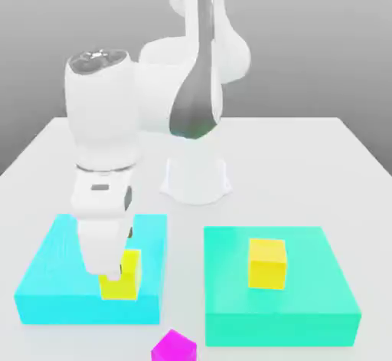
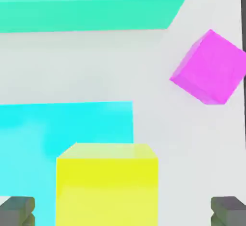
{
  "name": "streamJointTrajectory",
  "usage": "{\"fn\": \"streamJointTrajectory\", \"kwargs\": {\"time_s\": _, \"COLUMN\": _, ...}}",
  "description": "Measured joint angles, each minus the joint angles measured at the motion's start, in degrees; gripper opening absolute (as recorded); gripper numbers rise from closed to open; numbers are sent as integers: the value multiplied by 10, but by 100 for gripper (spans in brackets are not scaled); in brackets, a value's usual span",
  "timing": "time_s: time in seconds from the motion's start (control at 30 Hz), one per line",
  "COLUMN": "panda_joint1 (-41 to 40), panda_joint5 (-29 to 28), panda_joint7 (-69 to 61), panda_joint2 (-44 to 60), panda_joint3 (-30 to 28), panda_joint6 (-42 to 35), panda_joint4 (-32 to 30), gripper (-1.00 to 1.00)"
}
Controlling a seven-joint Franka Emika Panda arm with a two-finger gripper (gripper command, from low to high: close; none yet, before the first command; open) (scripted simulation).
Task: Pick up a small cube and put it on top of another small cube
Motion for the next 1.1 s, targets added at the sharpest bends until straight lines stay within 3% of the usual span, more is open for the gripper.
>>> {"fn": "streamJointTrajectory", "kwargs": {"time_s": 0.17, "panda_joint1": -14, "panda_joint5": 67, "panda_joint7": -48, "panda_joint2": 52, "panda_joint3": 22, "panda_joint6": 42, "panda_joint4": -4, "gripper": 0}}
{"fn": "streamJointTrajectory", "kwargs": {"time_s": 0.2, "panda_joint1": -17, "panda_joint5": 77, "panda_joint7": -56, "panda_joint2": 60, "panda_joint3": 27, "panda_joint6": 48, "panda_joint4": -5, "gripper": -100}}
{"fn": "streamJointTrajectory", "kwargs": {"time_s": 0.43, "panda_joint1": -17, "panda_joint5": 78, "panda_joint7": -56, "panda_joint2": 60, "panda_joint3": 26, "panda_joint6": 47, "panda_joint4": -5, "gripper": -100}}
{"fn": "streamJointTrajectory", "kwargs": {"time_s": 0.83, "panda_joint1": -17, "panda_joint5": -57, "panda_joint7": 41, "panda_joint2": -44, "panda_joint3": 4, "panda_joint6": -38, "panda_joint4": 0, "gripper": -100}}
{"fn": "streamJointTrajectory", "kwargs": {"time_s": 1.1, "panda_joint1": -19, "panda_joint5": -94, "panda_joint7": 87, "panda_joint2": -91, "panda_joint3": 19, "panda_joint6": -61, "panda_joint4": -24, "gripper": -100}}
